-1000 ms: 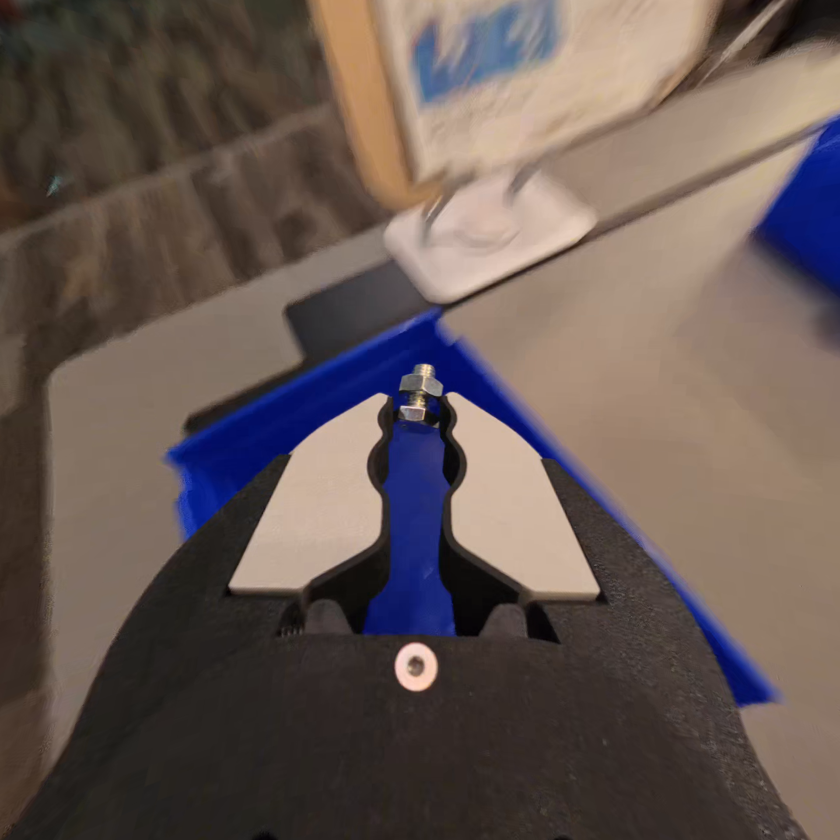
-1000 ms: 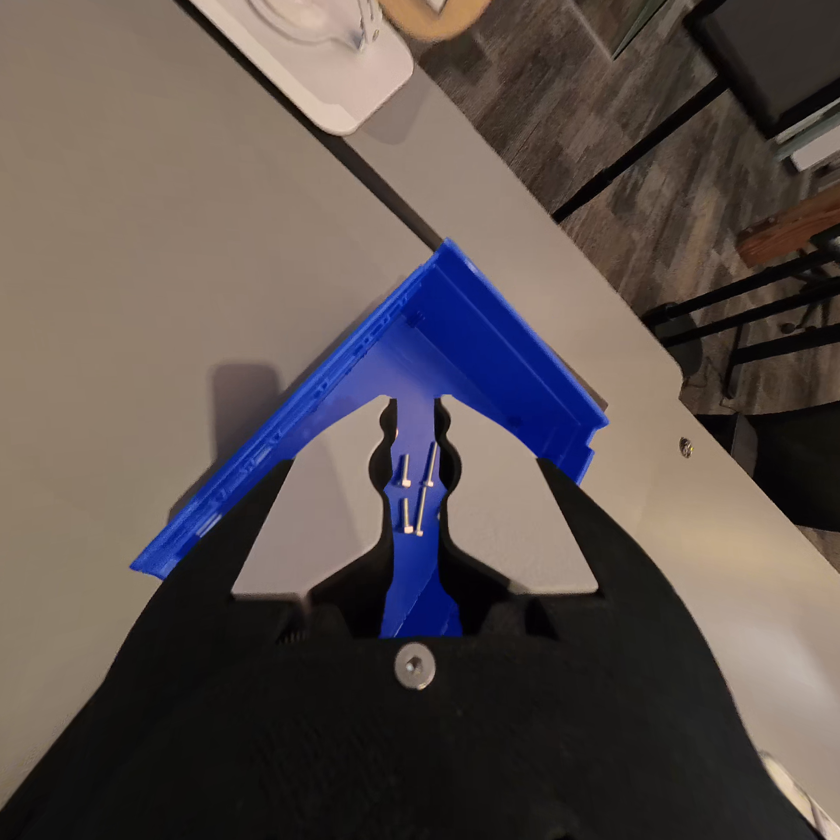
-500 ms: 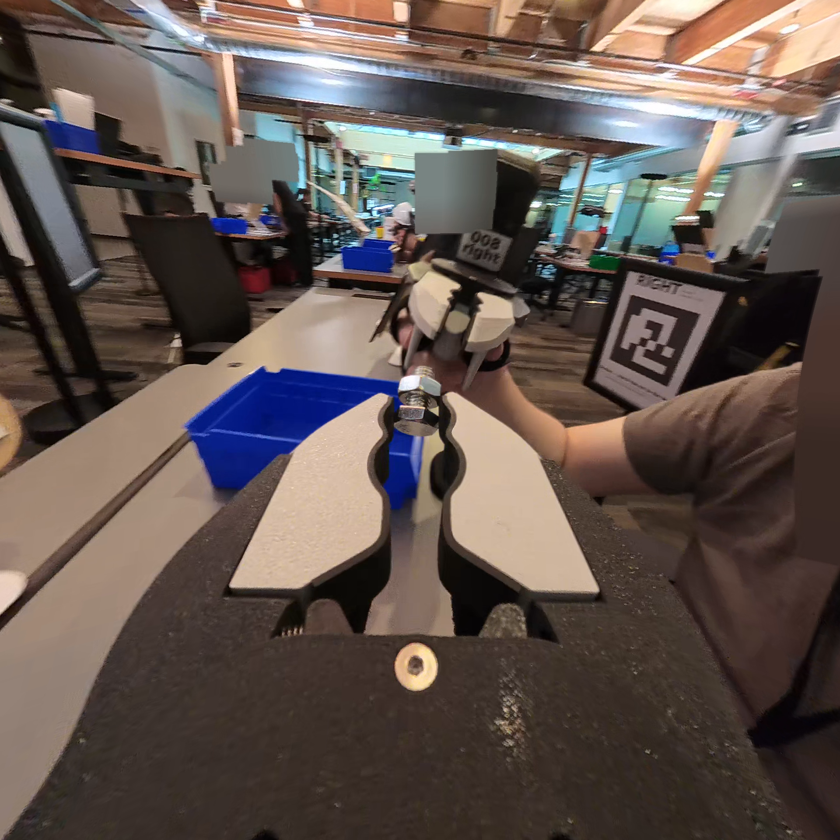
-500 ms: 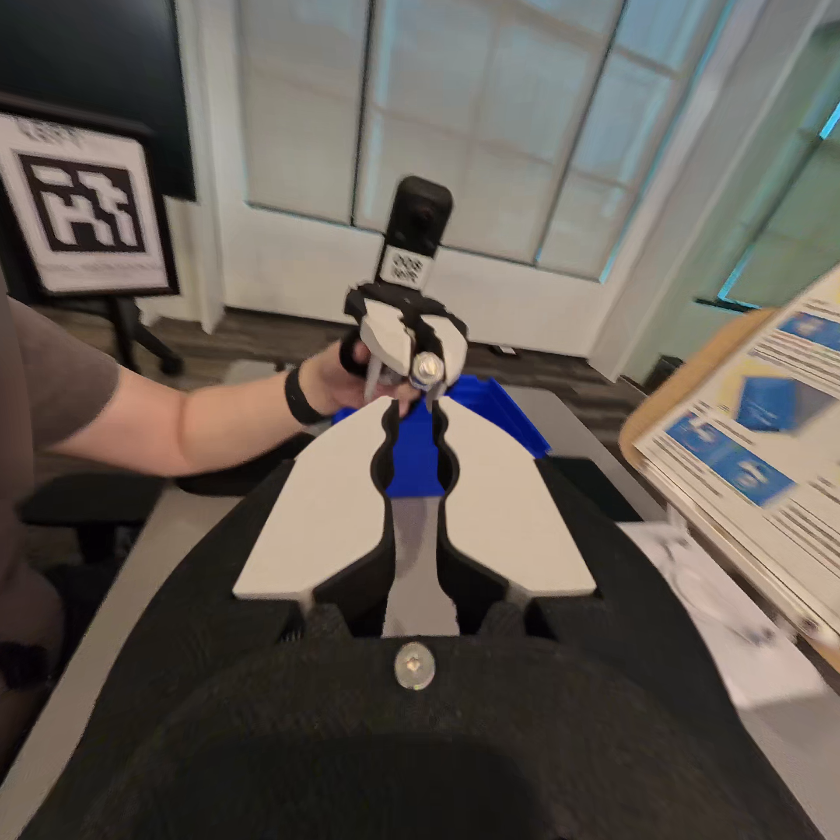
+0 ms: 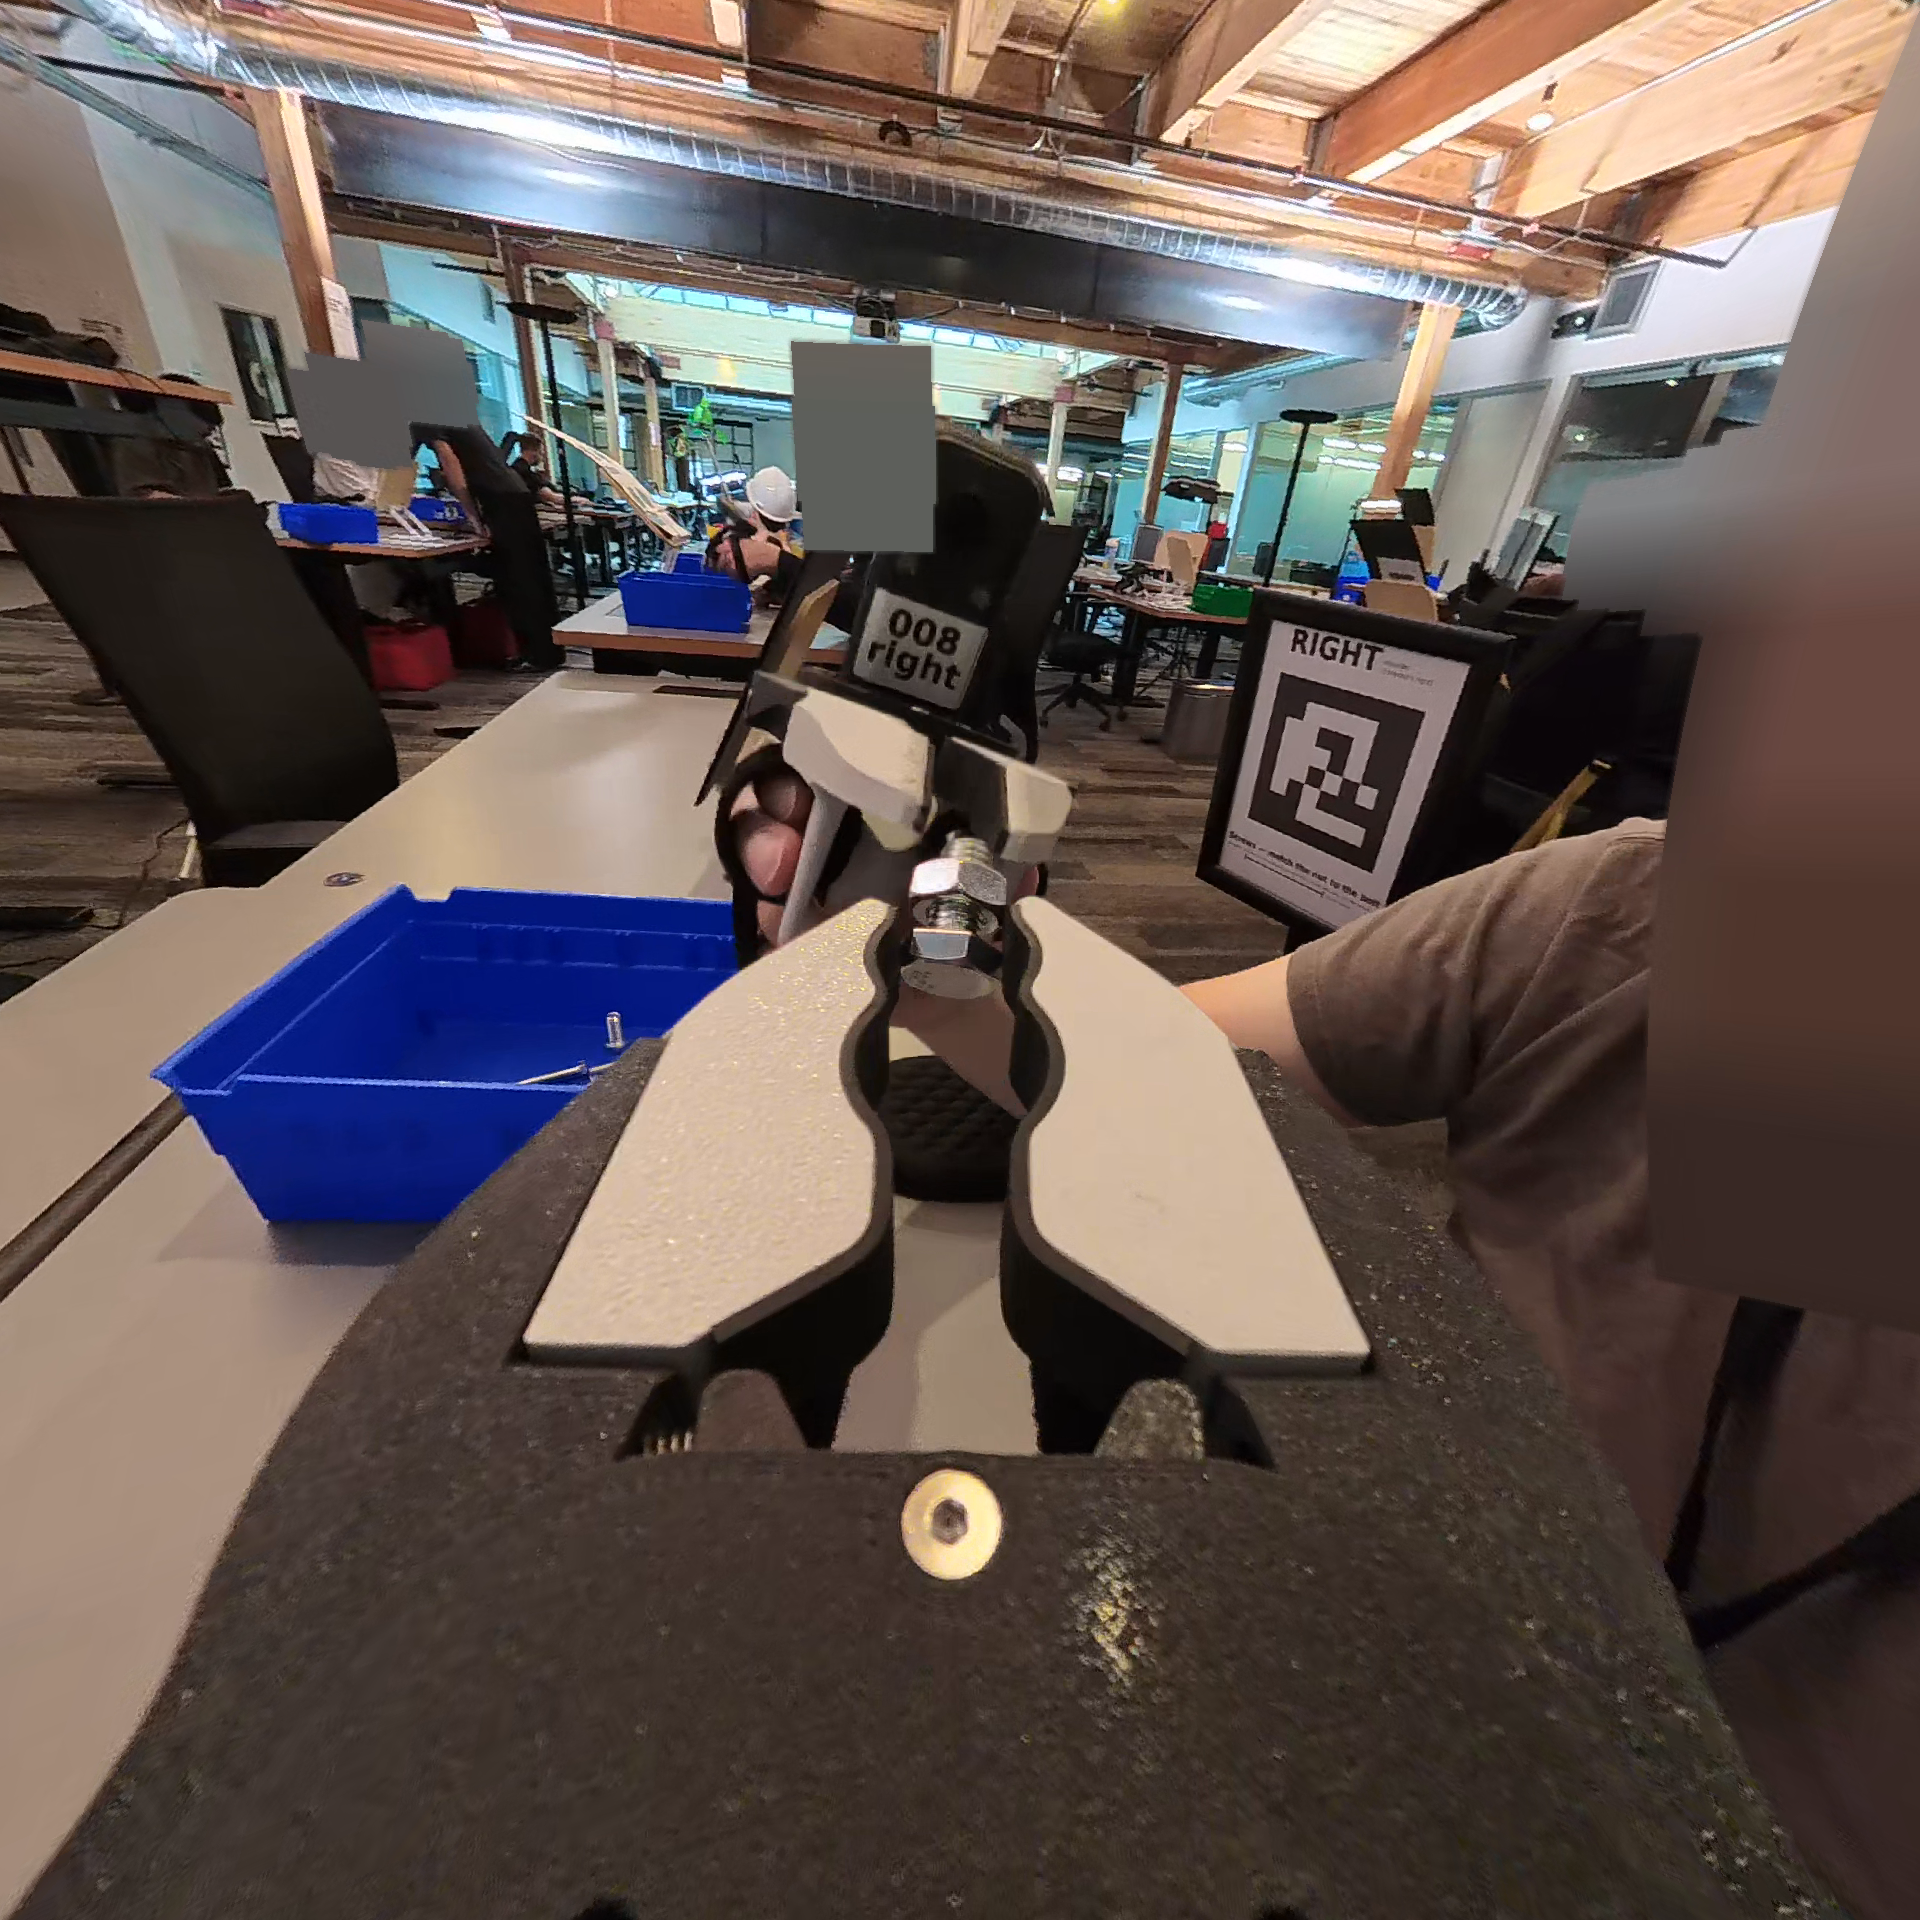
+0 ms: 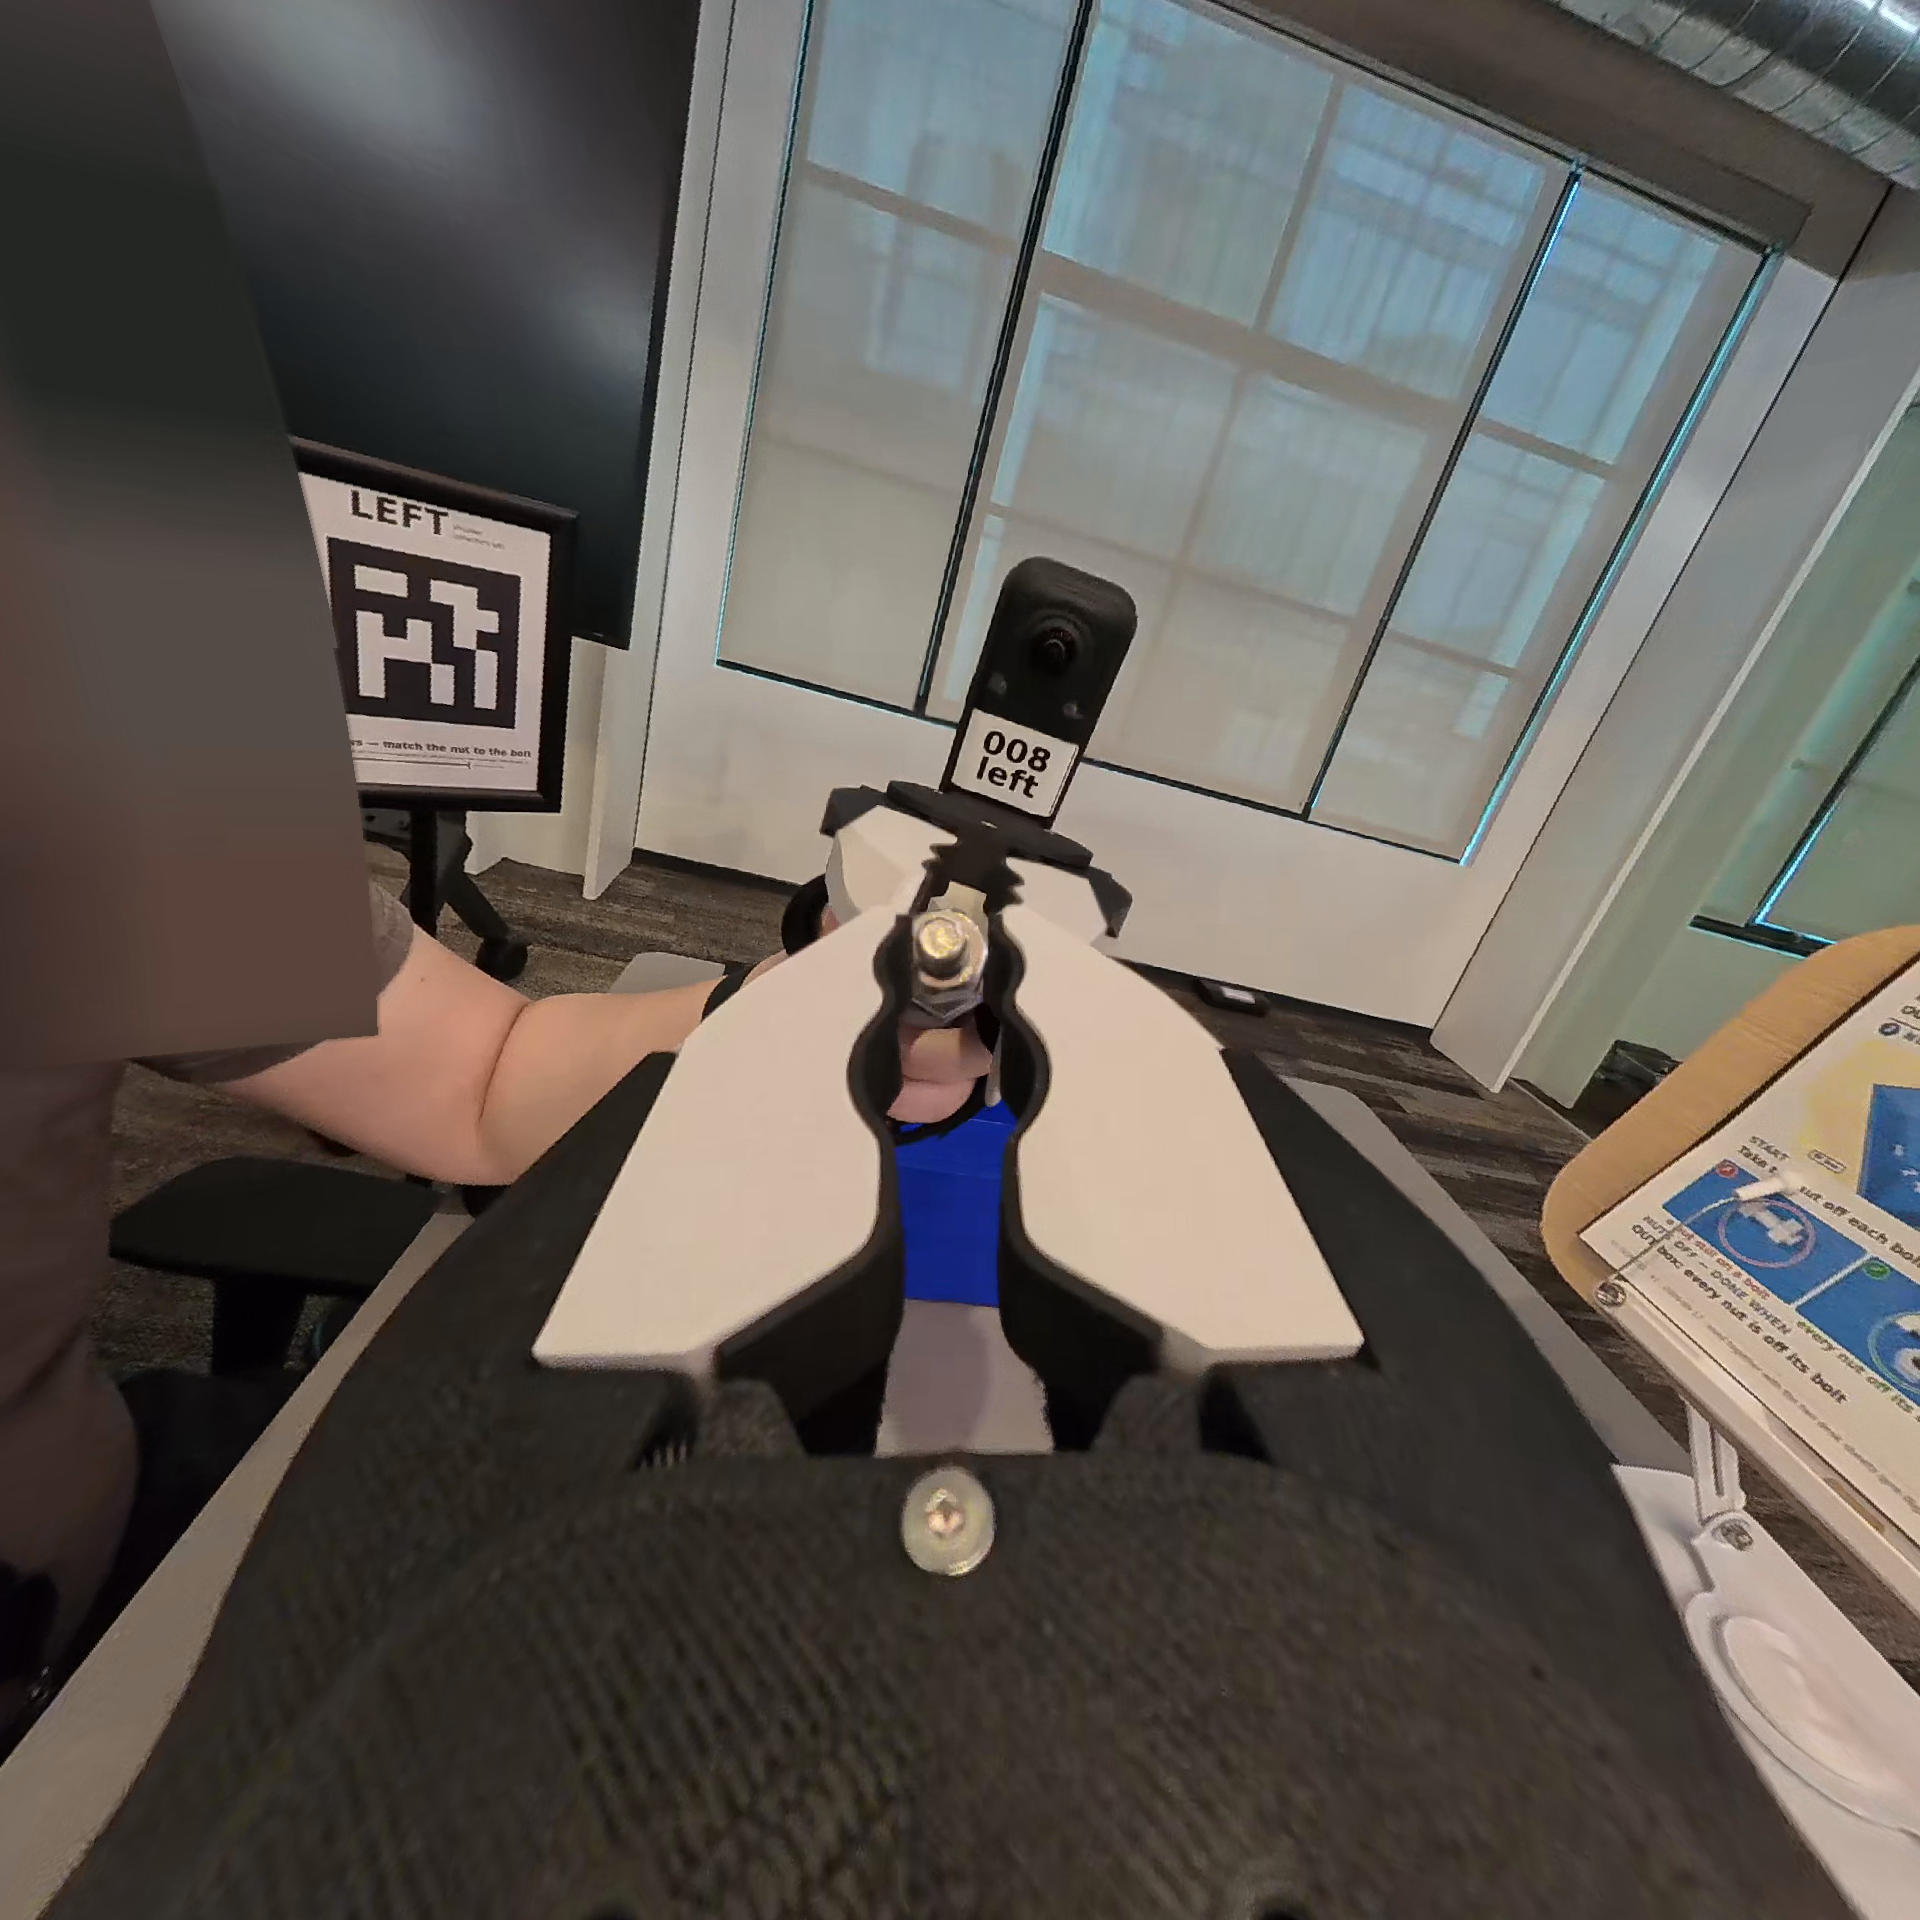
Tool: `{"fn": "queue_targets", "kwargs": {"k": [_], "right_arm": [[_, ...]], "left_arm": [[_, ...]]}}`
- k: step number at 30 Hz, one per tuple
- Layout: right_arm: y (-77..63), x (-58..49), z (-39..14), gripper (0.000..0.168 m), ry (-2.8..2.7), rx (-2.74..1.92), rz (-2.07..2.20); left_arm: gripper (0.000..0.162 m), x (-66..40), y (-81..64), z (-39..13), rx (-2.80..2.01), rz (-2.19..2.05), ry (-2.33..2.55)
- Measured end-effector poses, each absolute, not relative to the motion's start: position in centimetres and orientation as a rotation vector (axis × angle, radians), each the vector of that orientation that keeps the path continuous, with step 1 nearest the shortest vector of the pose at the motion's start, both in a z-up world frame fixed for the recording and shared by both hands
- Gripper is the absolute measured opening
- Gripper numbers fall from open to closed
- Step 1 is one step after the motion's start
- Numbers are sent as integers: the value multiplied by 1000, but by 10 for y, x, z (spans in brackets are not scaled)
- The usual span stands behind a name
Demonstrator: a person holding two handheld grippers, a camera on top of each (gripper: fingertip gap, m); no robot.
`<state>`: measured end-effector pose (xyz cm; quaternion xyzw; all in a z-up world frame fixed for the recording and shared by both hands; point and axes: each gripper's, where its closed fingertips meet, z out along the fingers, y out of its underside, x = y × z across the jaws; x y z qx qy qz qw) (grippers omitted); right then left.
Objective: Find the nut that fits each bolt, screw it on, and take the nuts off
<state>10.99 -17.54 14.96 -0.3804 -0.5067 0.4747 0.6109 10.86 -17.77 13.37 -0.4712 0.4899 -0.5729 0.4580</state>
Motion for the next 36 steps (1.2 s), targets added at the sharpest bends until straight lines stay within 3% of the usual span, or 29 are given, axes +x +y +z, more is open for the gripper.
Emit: {"fn": "queue_targets", "kwargs": {"k": [15, 23, 36], "right_arm": [[-184, 106, 145, 10, -1228, -865, 1111], [-176, 106, 134, 10, -1283, -1000, 1126], [-173, 110, 110, 10, -1453, -1127, 941]], "left_arm": [[18, 112, -186, 134, -1126, -1442, 1221], [44, 105, -172, 109, -1238, -1184, 1316], [27, 131, -174, 77, -1299, -970, 1444]]}}
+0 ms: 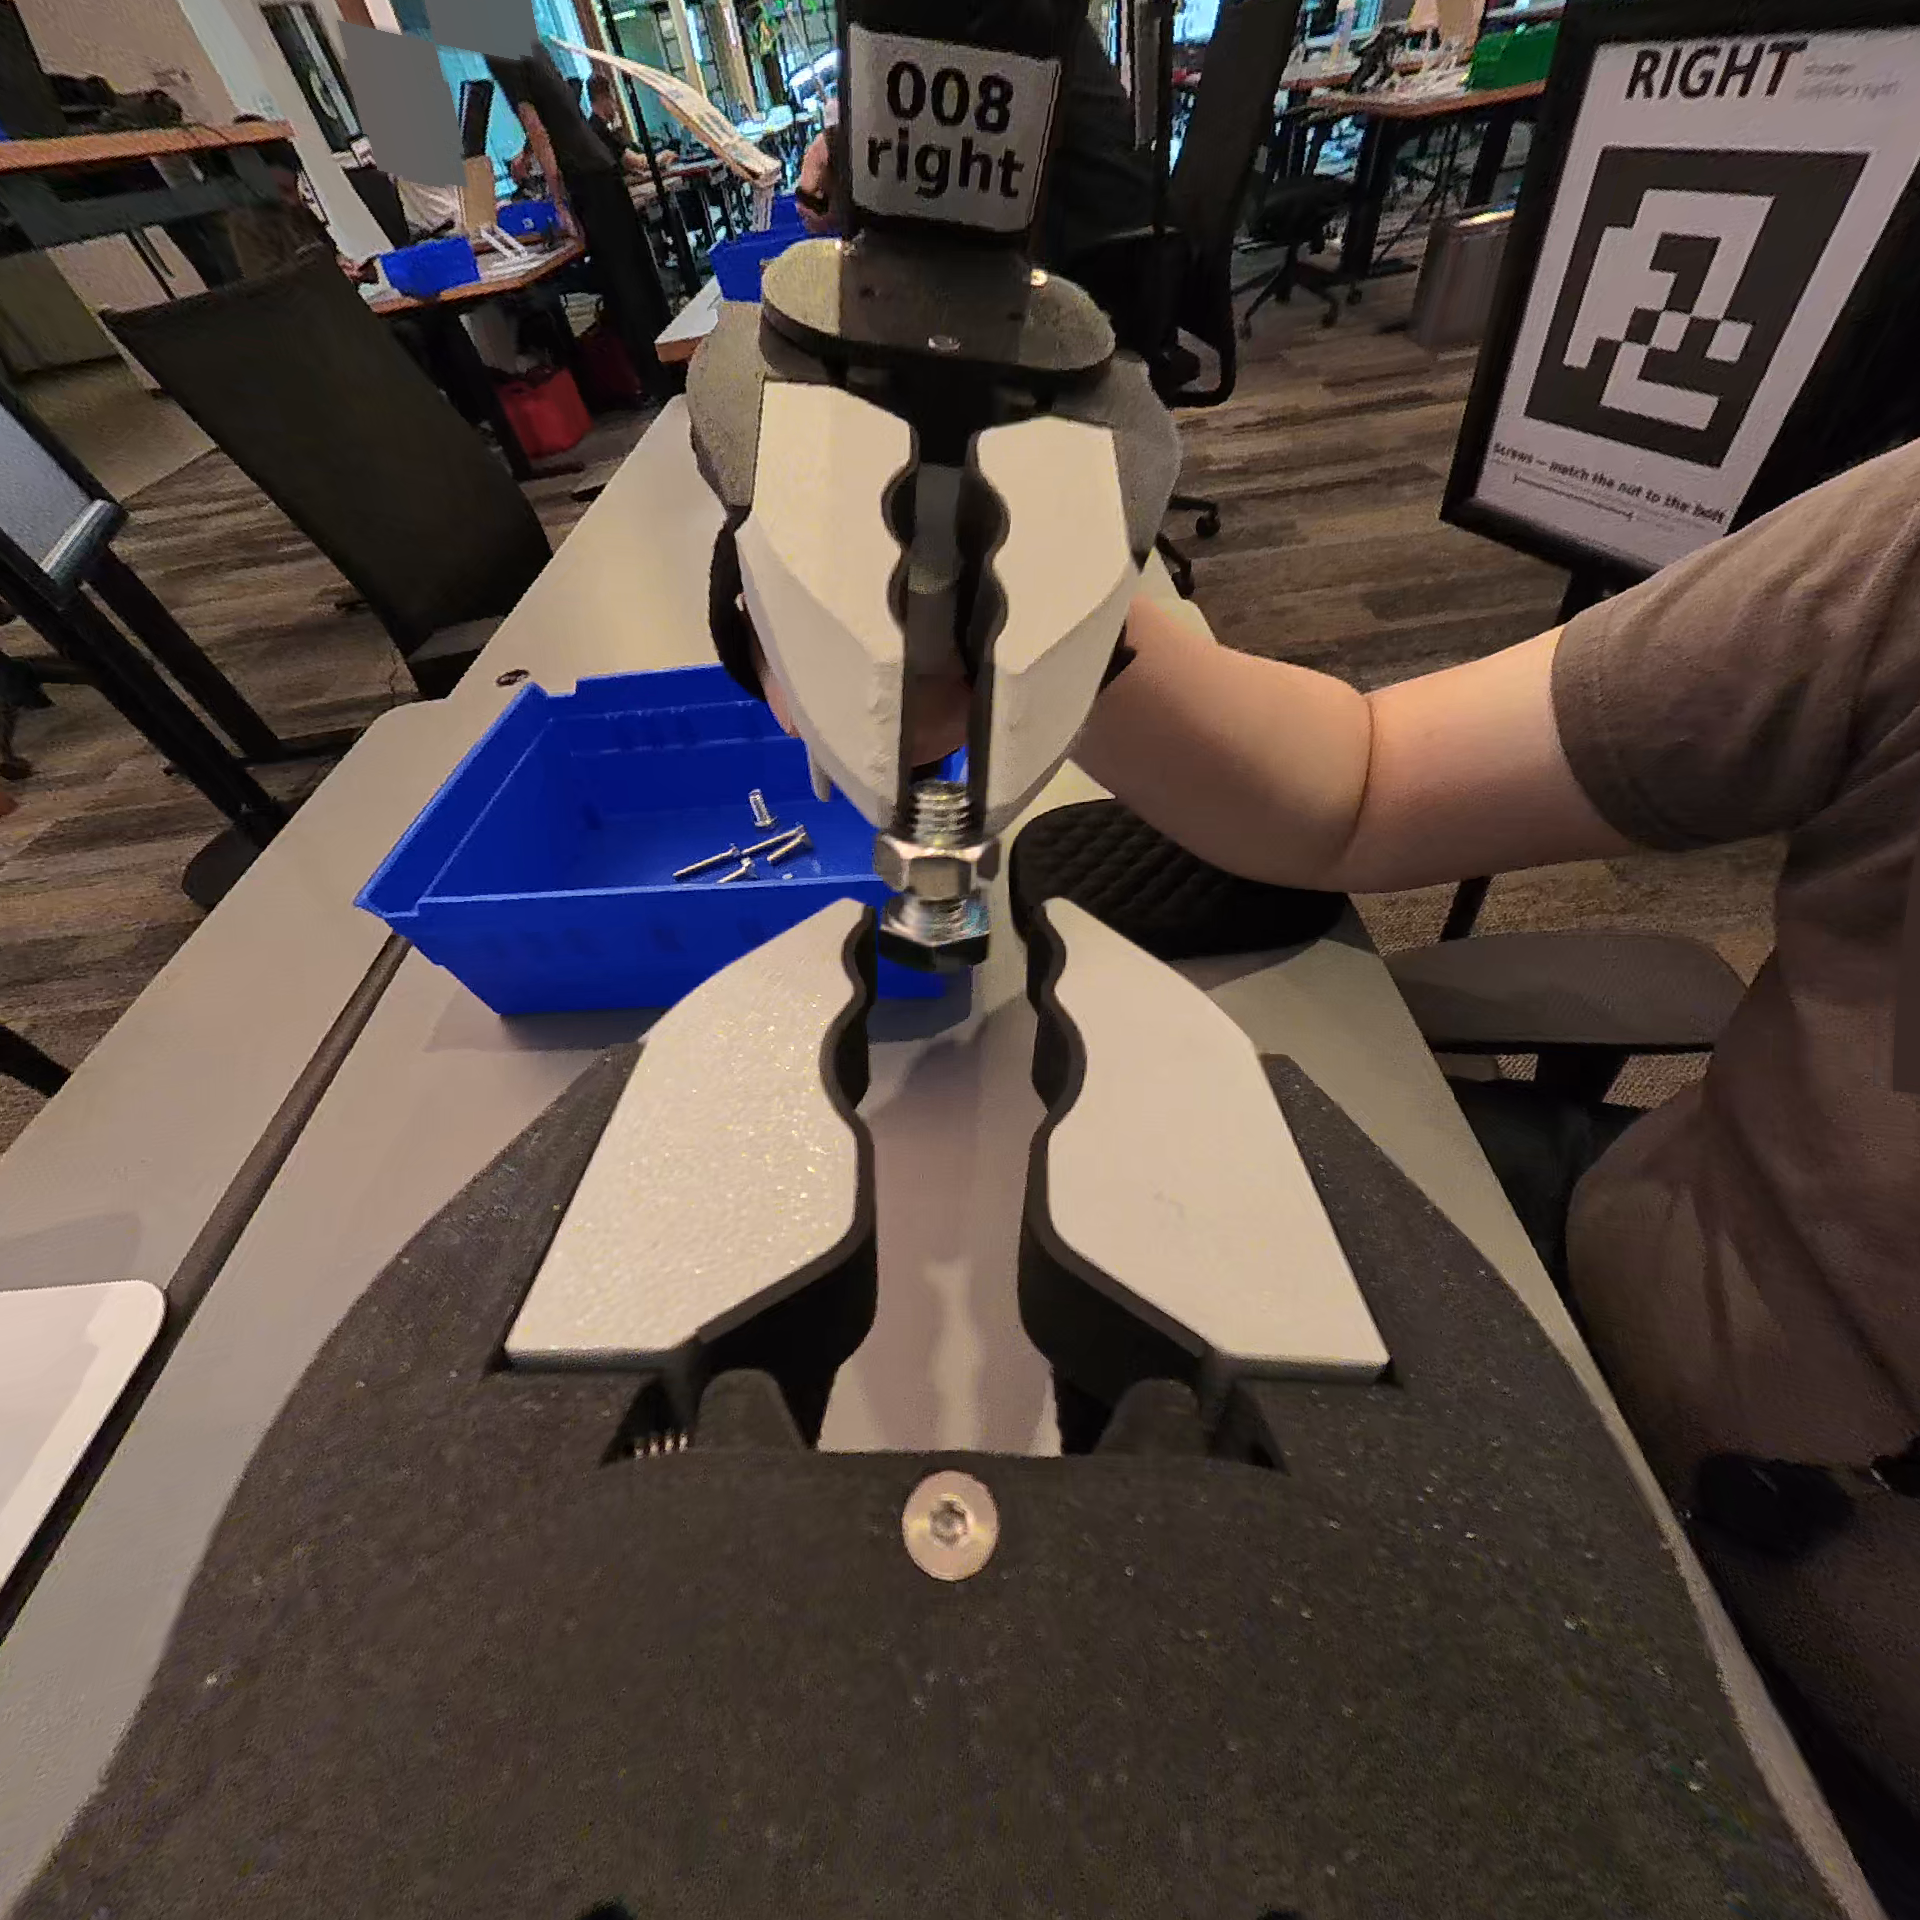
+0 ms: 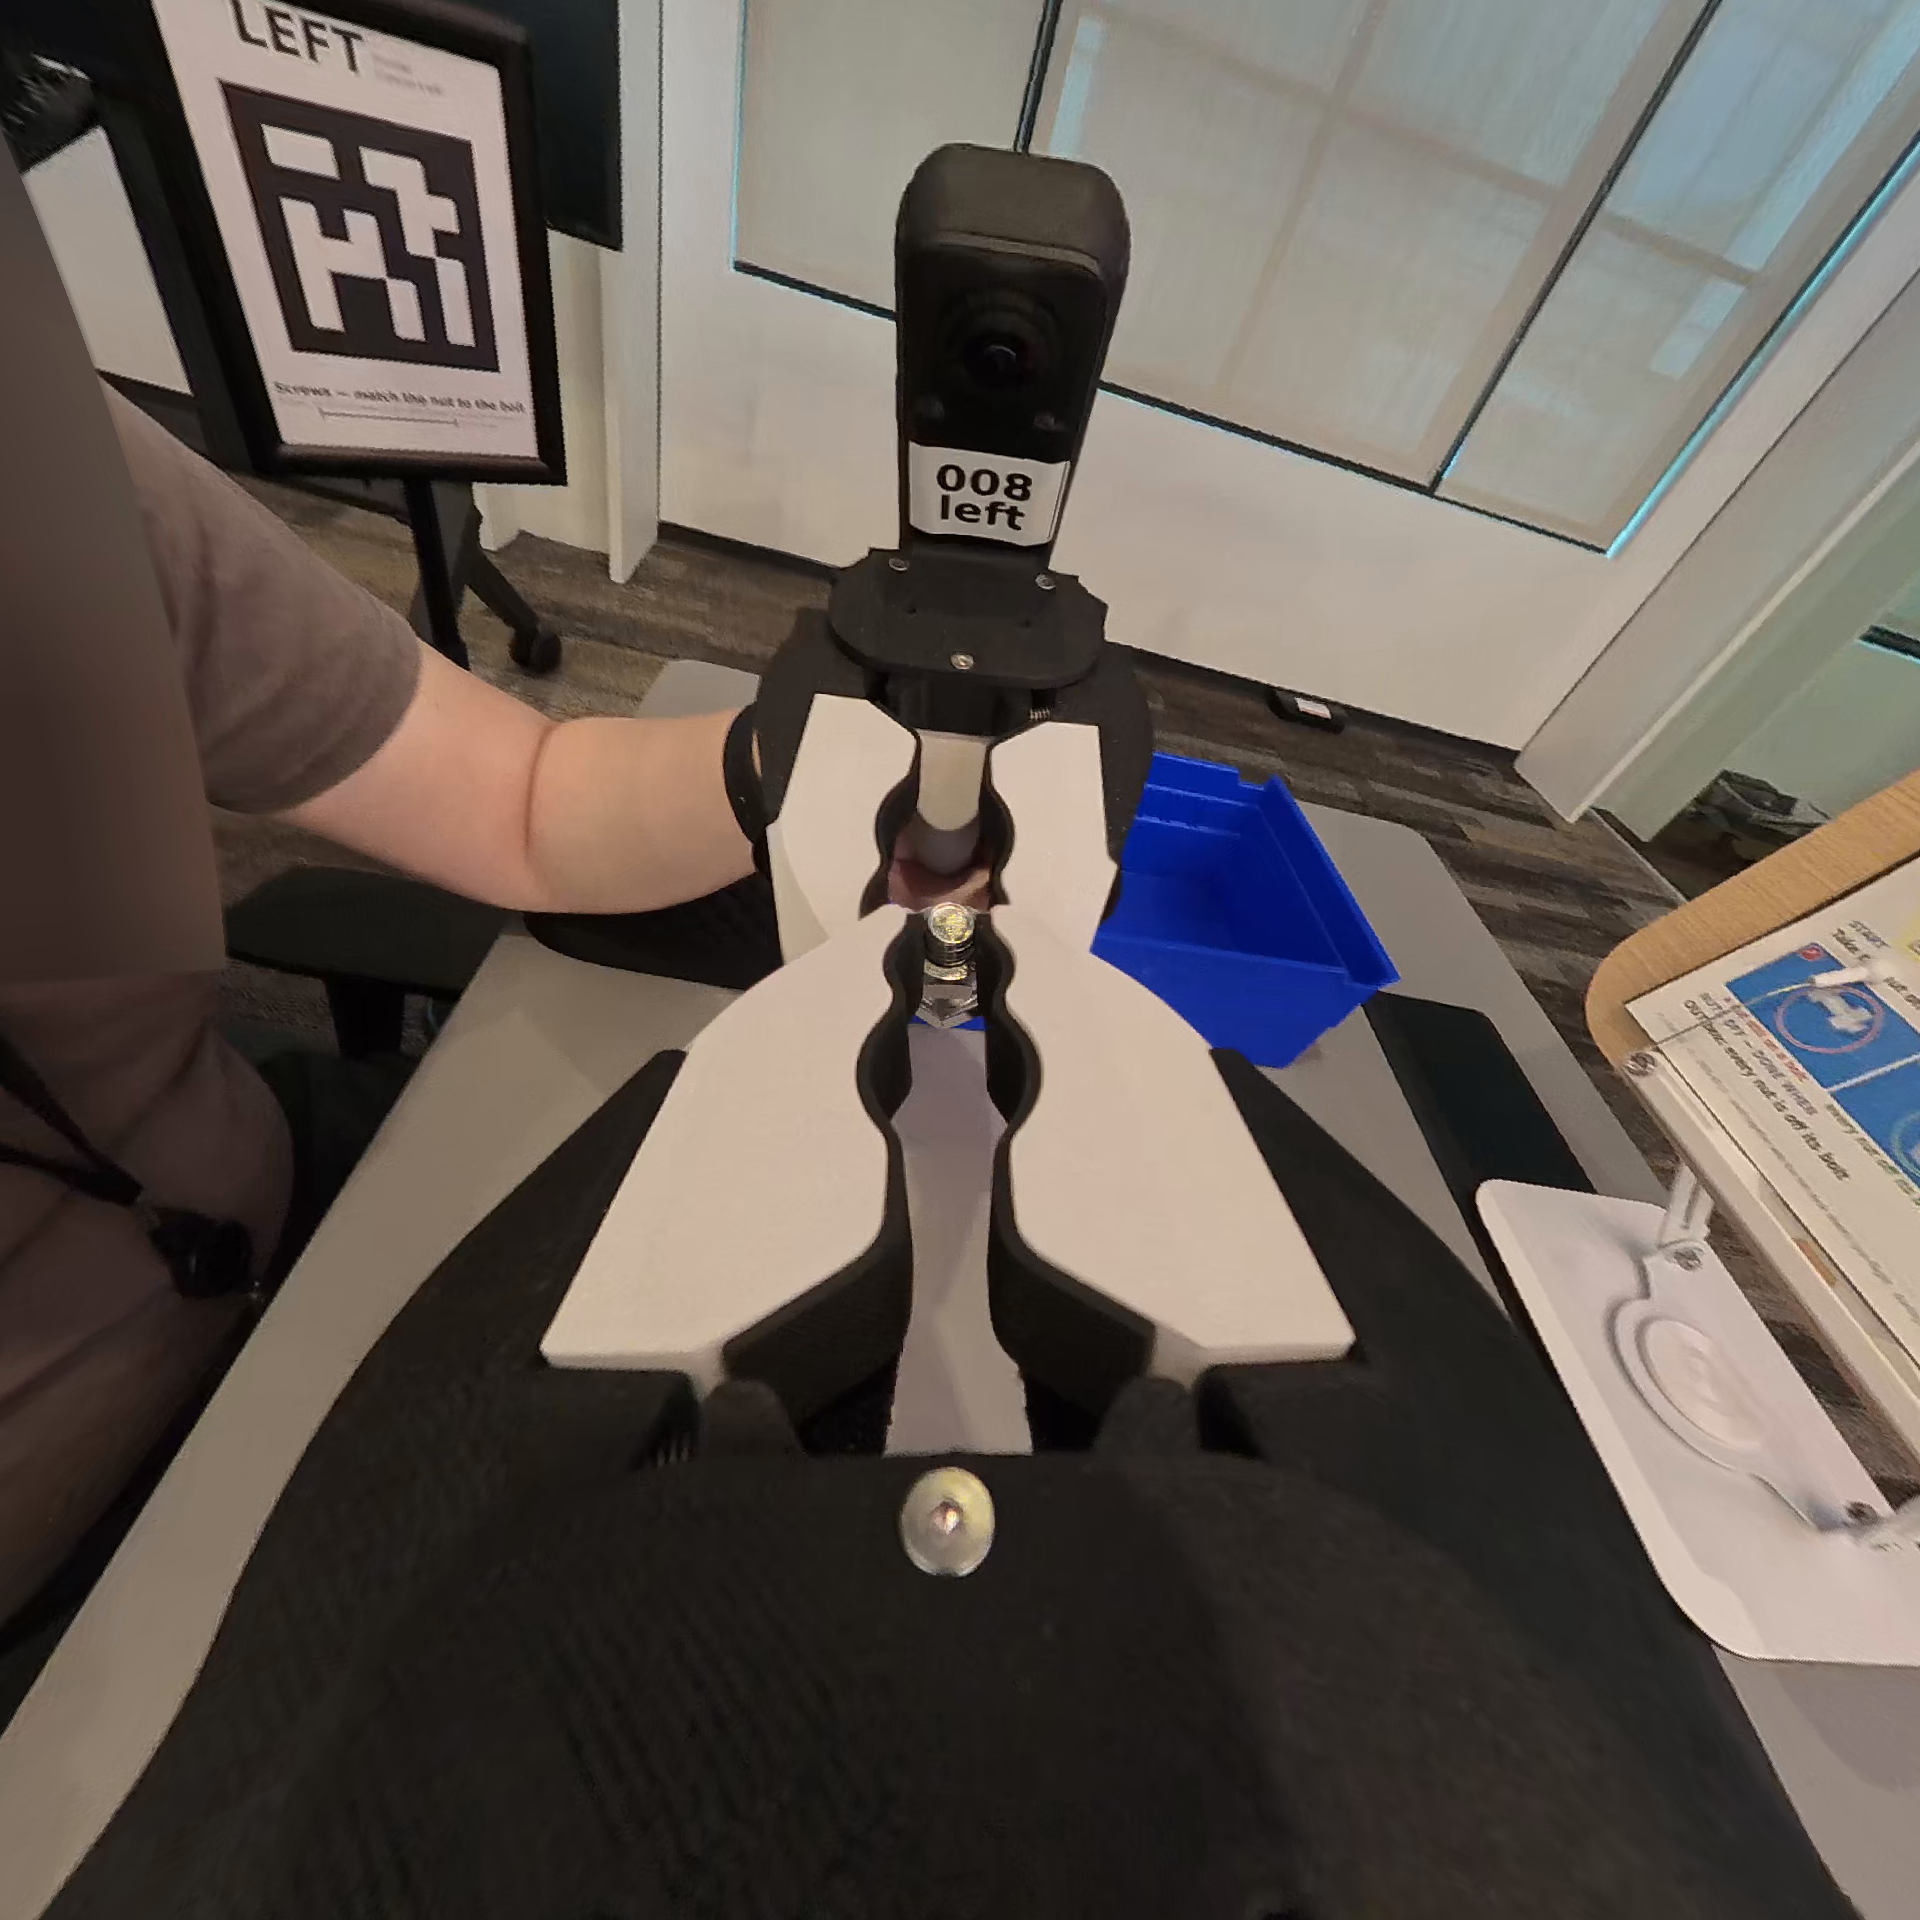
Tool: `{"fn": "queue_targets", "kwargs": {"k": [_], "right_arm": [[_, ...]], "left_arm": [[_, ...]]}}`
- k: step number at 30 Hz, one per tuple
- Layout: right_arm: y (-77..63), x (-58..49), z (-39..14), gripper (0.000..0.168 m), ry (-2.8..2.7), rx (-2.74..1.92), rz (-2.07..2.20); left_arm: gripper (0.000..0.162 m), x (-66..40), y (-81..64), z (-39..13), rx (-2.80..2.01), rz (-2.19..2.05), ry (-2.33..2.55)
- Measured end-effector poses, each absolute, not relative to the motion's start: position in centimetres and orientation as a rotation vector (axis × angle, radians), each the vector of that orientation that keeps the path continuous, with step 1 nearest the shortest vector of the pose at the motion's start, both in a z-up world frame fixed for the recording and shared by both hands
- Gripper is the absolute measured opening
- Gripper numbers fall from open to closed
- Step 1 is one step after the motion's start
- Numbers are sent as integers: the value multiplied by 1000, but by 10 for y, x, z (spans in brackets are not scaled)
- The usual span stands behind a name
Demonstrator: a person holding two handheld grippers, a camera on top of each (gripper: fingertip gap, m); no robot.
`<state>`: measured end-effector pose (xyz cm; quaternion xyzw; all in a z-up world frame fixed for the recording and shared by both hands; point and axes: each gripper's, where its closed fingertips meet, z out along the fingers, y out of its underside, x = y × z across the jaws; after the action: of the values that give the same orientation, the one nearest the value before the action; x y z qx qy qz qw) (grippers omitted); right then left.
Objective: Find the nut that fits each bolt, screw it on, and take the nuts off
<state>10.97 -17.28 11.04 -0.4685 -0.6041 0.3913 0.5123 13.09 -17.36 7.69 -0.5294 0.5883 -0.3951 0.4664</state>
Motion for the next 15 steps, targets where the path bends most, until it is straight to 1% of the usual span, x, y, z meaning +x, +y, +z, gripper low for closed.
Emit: {"fn": "queue_targets", "kwargs": {"k": [6, 11, 15], "right_arm": [[-171, 111, 107, 10, -1474, -1141, 903], [-170, 113, 108, 10, -1467, -1147, 905], [-170, 113, 108, 10, -1468, -1147, 906]], "left_arm": [[24, 133, -169, 72, -1299, -866, 1458], [23, 132, -167, 76, -1273, -880, 1430], [18, 130, -167, 80, -1246, -899, 1420]]}}
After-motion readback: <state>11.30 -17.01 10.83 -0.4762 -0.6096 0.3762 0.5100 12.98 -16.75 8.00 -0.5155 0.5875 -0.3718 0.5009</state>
